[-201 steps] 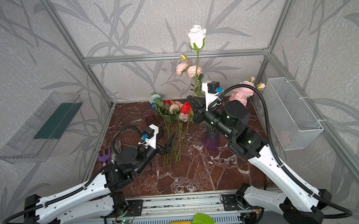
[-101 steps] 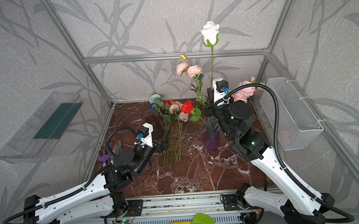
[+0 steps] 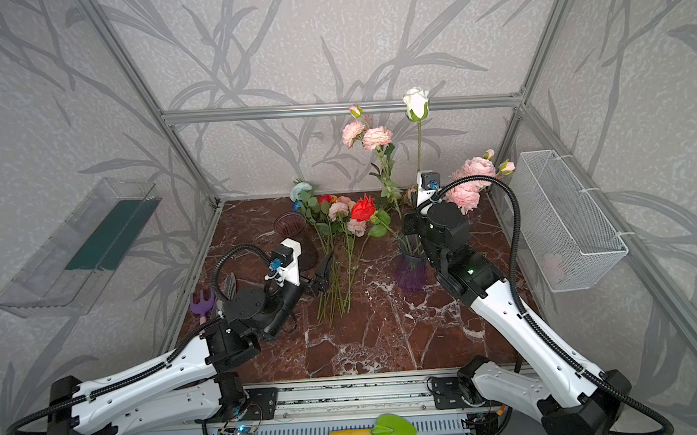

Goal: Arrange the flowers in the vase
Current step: 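Lower the white rose stem into the blue-rimmed vase with the right gripper, then reach the left gripper down into the pile while right holds white rose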

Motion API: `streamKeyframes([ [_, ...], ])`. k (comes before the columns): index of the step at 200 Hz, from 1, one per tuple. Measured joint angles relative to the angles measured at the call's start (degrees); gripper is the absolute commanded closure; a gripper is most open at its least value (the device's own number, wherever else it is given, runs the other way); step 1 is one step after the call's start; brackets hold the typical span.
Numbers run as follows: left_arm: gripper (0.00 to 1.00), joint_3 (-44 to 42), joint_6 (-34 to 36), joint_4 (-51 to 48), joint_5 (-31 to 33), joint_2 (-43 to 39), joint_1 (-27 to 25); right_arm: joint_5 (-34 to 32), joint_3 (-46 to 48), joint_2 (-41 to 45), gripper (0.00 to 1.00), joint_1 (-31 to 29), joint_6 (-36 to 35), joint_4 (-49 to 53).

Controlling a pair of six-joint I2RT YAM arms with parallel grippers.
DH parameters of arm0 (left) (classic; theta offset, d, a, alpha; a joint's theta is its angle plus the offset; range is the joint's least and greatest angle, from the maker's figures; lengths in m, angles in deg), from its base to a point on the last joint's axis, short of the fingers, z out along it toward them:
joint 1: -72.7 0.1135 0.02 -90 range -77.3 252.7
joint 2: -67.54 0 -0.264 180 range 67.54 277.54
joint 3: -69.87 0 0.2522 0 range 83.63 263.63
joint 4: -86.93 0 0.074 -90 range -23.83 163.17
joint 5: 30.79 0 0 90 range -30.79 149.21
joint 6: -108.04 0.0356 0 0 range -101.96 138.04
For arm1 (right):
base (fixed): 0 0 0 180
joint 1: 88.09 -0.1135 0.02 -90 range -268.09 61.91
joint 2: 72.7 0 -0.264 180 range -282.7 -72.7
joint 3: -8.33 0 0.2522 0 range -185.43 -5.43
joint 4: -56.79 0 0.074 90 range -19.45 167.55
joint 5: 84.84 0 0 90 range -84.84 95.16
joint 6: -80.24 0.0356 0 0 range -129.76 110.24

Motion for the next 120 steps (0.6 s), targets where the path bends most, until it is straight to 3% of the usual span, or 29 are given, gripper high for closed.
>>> streamKeyframes([
  [65,0.17,0.0,-0.02,-0.04,0.44,1.25,0.0,-1.31,2.6,1.86,0.71,1.79,1.88,2.67],
  [120,0.16,0.0,-0.02,-0.07,1.14,2.21,0.0,0.13,2.6,4.57,0.7,1.77,2.14,3.65],
])
